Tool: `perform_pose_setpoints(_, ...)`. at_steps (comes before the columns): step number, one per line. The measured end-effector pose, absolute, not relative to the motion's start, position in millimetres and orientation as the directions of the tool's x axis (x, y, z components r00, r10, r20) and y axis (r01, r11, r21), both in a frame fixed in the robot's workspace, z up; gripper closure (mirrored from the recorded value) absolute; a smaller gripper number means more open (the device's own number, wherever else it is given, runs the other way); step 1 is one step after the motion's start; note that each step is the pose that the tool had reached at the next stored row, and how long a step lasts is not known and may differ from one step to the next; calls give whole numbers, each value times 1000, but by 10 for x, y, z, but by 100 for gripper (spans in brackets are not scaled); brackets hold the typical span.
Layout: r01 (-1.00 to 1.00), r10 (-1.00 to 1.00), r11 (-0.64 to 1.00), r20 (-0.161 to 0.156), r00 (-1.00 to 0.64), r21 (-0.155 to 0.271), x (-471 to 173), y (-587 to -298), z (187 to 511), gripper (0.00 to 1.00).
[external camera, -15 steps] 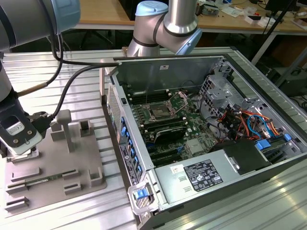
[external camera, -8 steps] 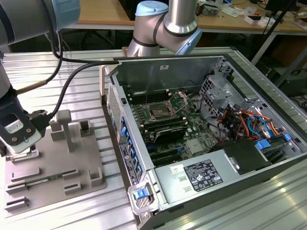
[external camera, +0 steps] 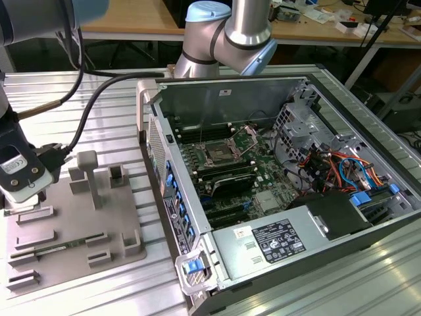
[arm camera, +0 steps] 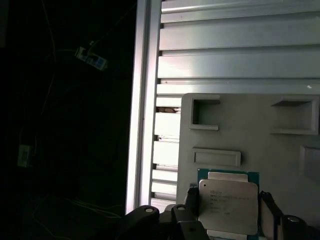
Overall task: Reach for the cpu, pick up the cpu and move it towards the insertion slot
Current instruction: 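Pick up the cpu and move it towards the insertion slot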
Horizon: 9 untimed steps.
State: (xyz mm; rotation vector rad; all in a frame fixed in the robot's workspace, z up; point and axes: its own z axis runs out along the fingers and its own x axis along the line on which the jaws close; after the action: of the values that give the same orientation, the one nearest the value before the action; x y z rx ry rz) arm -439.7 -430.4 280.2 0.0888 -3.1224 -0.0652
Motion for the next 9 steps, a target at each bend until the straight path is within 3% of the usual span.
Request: perform_pose_setpoints(9, -57, -57, 998, 16, -998, 42, -4397, -4304, 2837, 45)
